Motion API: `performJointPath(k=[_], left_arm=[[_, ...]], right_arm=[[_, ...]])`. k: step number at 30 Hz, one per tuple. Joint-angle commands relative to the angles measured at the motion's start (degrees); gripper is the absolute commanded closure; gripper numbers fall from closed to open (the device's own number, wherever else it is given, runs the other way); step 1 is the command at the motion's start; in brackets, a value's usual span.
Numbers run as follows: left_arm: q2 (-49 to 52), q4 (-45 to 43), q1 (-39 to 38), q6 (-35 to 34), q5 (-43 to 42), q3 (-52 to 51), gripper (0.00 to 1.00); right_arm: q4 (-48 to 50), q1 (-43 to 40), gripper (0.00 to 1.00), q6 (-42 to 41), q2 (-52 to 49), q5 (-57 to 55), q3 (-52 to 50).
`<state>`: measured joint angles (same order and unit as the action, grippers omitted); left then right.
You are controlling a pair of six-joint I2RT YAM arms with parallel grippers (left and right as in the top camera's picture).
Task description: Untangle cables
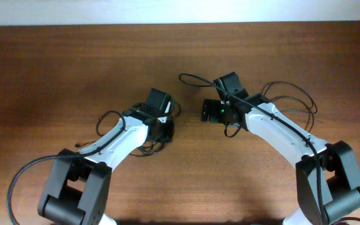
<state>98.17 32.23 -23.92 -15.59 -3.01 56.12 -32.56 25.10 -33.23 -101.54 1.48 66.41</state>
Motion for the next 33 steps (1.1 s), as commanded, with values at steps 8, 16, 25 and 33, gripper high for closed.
performJointPath(k=[8, 16, 25, 33], left_arm=[[5.77, -1.20, -2.08, -1.86, 5.16, 2.38, 0.99], [-5.42, 10.78, -1.81, -1.88, 7.37, 15.32, 1.00], [-19.50, 19.85, 0.46, -3.74, 9.70, 21.97, 1.00], [-1.36, 36.02, 0.55, 4.90, 0.79, 22.10, 1.00]], right_arm=[[0.22, 0.00, 0.01, -0.26, -0.22, -0.90, -0.63], [0.61, 0.00, 0.01, -0.26, -0.22, -0.79, -0.63], [7.13, -0.11, 0.01, 17.94, -0.20, 40.35, -0.59], [10.97, -0.11, 0.01, 19.45, -0.20, 47.39, -0.59]])
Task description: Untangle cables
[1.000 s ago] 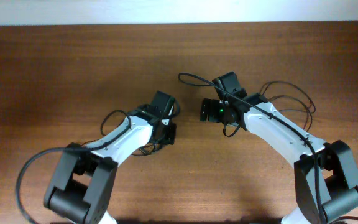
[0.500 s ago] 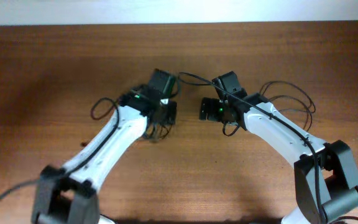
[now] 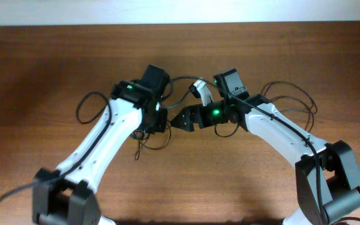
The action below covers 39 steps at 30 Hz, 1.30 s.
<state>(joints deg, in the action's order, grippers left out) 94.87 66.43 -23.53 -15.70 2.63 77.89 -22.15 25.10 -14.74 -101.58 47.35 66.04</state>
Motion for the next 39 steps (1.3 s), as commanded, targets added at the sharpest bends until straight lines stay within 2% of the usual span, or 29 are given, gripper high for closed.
performJointPath(k=[1, 3, 6, 9, 11, 13, 16, 18, 19, 21, 24, 25, 28, 29, 32, 34, 36, 39], left_arm=[[1.75, 4.28, 0.70, 5.35, -4.83, 2.27, 1.00], [1.75, 11.17, 2.38, 5.35, -4.94, 9.60, 1.00], [1.75, 20.24, 3.96, 5.33, -5.01, 21.11, 1.00], [1.33, 20.98, 3.96, 5.09, -6.75, 25.00, 1.00], [0.42, 19.78, 3.98, 5.09, -9.75, 27.21, 1.00], [-1.22, 19.17, 4.61, 4.90, -11.47, 31.39, 1.00], [-6.32, 16.74, 8.28, 1.33, -11.82, 38.71, 1.00], [-11.13, 12.74, 12.81, -4.76, -11.85, 40.09, 1.00], [-13.20, 11.69, 14.67, -9.35, -11.87, 40.09, 1.00], [-16.81, 11.65, 17.00, -18.45, -11.85, 40.09, 1.00], [-17.66, 12.76, 16.94, -18.40, -11.96, 40.09, 1.00], [-17.40, 13.44, 16.94, -18.38, -11.91, 40.06, 1.00], [-16.24, 13.92, 16.94, -18.38, -11.96, 40.02, 1.00], [-15.85, 14.19, 16.94, -18.34, -11.93, 40.02, 1.00], [-14.62, 14.34, 16.94, -18.10, -13.11, 40.02, 1.00], [-14.34, 14.12, 16.94, -17.22, -14.29, 40.02, 1.00], [-14.32, 13.73, 16.94, -15.87, -14.97, 40.02, 1.00], [-14.32, 11.56, 16.94, -9.81, -22.36, 40.02, 1.00]], right_arm=[[0.59, -0.13, 0.01, 0.76, -0.15, 0.37, -0.22], [0.83, -0.11, 0.01, -2.47, -0.15, 0.00, -0.22], [4.74, -0.11, 0.01, -12.44, -0.15, 0.00, -0.22], [11.52, -0.07, 0.02, -25.22, -0.15, 0.07, -0.22], [15.56, 0.33, 0.01, -26.21, -0.15, -0.55, -0.22], [14.05, 1.20, 0.01, -25.57, -0.15, -4.00, -0.26], [10.80, 2.32, 0.01, -20.59, -0.15, -6.47, -0.26], [10.78, 2.27, 0.01, -20.63, -0.15, -5.77, -0.26], [10.91, 2.25, 0.01, -20.65, -0.15, -3.78, -0.26], [17.73, 2.27, 0.01, -22.56, -0.17, 10.51, -0.26], [24.11, 2.27, 0.01, -31.56, -0.15, 15.63, -0.26], [24.55, 2.27, 0.04, -38.36, -0.15, 14.97, -0.26], [24.52, 2.54, 0.09, -47.80, -0.15, 15.02, -0.26], [24.50, 2.99, 0.09, -47.93, -0.15, 15.02, -0.26], [24.50, 4.96, 0.23, -49.88, -0.15, 14.93, -0.26], [24.50, 7.32, 0.39, -51.82, -0.15, 12.66, -0.26], [24.50, 9.84, 0.46, -51.82, -0.15, 9.31, -0.26], [24.09, 13.22, 0.48, -52.09, -0.15, 4.09, -0.26]])
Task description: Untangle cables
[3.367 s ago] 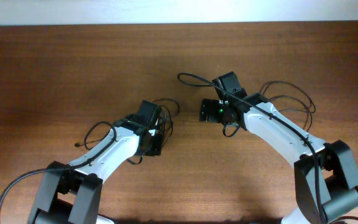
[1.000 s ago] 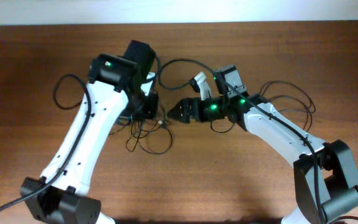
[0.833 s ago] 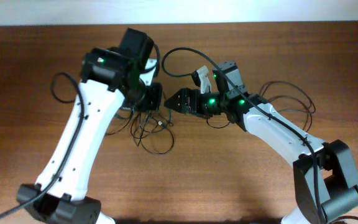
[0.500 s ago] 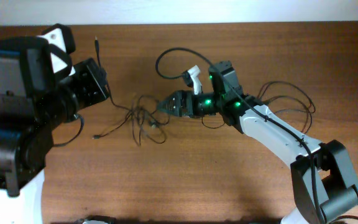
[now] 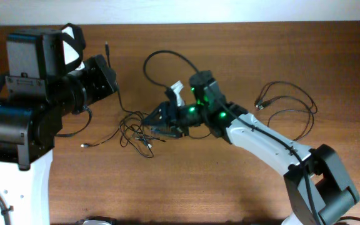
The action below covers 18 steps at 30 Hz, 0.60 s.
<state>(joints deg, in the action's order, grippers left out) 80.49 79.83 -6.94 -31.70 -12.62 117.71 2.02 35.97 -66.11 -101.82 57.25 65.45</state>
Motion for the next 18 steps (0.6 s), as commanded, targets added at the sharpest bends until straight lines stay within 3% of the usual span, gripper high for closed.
performJointPath(k=[1, 5, 7, 8, 10, 12, 16, 18], left_arm=[[0.07, -2.23, 0.35, 7.06, -8.04, 0.20, 1.00], [0.07, -2.67, 0.35, 8.92, -9.29, 0.20, 1.00], [0.07, -2.62, 0.35, 8.59, -9.27, 0.20, 1.00], [0.07, -1.84, 0.35, 7.21, -9.25, 0.20, 1.00], [0.09, -0.02, 0.35, 3.85, -9.25, 0.20, 1.00], [0.09, 0.68, 0.35, 1.22, -9.27, 0.20, 1.00], [0.07, 1.70, 0.35, -5.68, -11.67, 0.20, 1.00], [0.07, 1.68, 0.35, -6.27, -16.13, 0.20, 1.00]], right_arm=[[-0.48, 3.10, 0.48, -1.18, 0.09, -7.15, 0.33], [-1.36, 4.48, 0.48, -2.29, 0.09, -11.61, 0.33], [-1.64, 4.55, 0.53, 6.36, 0.07, -20.41, 0.33], [-1.95, 4.52, 0.48, 12.63, 0.07, -22.73, 0.33], [-1.97, 4.52, 0.20, 20.50, 0.09, -23.76, 0.33], [-1.92, 4.52, 0.20, 21.38, 0.07, -25.64, 0.33], [-1.09, 4.52, 0.13, 37.13, 0.07, -28.11, 0.33], [-1.09, 4.52, 0.13, 39.80, 0.07, -31.23, 0.33]])
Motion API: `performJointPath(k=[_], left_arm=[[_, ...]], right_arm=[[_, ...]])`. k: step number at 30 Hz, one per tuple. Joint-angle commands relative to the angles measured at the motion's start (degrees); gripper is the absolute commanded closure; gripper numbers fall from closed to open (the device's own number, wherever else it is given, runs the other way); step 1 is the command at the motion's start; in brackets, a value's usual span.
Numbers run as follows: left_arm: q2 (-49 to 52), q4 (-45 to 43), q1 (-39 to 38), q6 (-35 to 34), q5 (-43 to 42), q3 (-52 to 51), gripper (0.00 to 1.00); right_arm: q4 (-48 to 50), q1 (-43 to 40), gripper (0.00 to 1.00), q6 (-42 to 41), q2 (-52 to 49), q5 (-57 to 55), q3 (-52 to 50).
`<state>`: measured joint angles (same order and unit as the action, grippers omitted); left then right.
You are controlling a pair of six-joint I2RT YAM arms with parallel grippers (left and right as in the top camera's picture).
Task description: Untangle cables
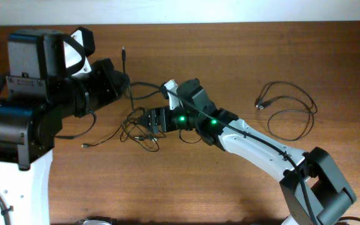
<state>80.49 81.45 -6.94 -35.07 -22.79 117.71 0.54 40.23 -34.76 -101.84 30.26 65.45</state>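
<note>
Only the overhead view shows. A tangle of thin black cables [139, 128] lies on the brown table [230, 50], left of centre. My left arm is raised close to the camera, and its gripper [119, 81] is shut on one black cable. That cable's free end [123, 50] sticks up past the fingers, and the rest runs down into the tangle. My right gripper [144, 119] reaches in from the right, low in the tangle's upper part. Its dark fingers blend with the wires, so their state does not show.
A second black cable [289, 109] lies in loose loops at the right, apart from the tangle, with its plugs near the left end [261, 103]. The raised left arm hides much of the table's left side. A pale wall edge runs along the back.
My left gripper has shifted right with its cable, whose free end moved right too. My right gripper has moved left, deeper into the tangle. The loop that stood behind the tangle has flattened.
Both grippers first met at the table's middle over a bunched tangle, with loops at the right. Then the left arm reached further in. Later it was raised high at the left with a cable strand and the tangle lay spread out. Now the right gripper sits in the tangle.
</note>
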Motion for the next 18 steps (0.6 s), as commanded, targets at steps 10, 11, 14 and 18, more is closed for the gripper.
performJointPath(k=[10, 11, 14, 18], left_arm=[[0.07, -0.90, 0.35, -2.91, -13.51, 0.20, 1.00], [0.07, -0.90, 0.35, -2.91, -13.77, 0.20, 1.00], [0.07, -1.55, 0.35, -2.91, -18.21, 0.20, 1.00], [0.07, -3.34, 0.35, -2.91, -24.17, 0.20, 1.00]], right_arm=[[6.32, 0.26, 0.46, 8.46, 0.09, -5.27, 0.33], [6.95, 0.26, 0.48, 8.46, 0.09, -5.27, 0.33], [8.13, 0.26, 0.52, 8.83, 0.11, -5.27, 0.33], [8.96, 0.26, 0.57, 9.27, 0.09, -5.29, 0.33]])
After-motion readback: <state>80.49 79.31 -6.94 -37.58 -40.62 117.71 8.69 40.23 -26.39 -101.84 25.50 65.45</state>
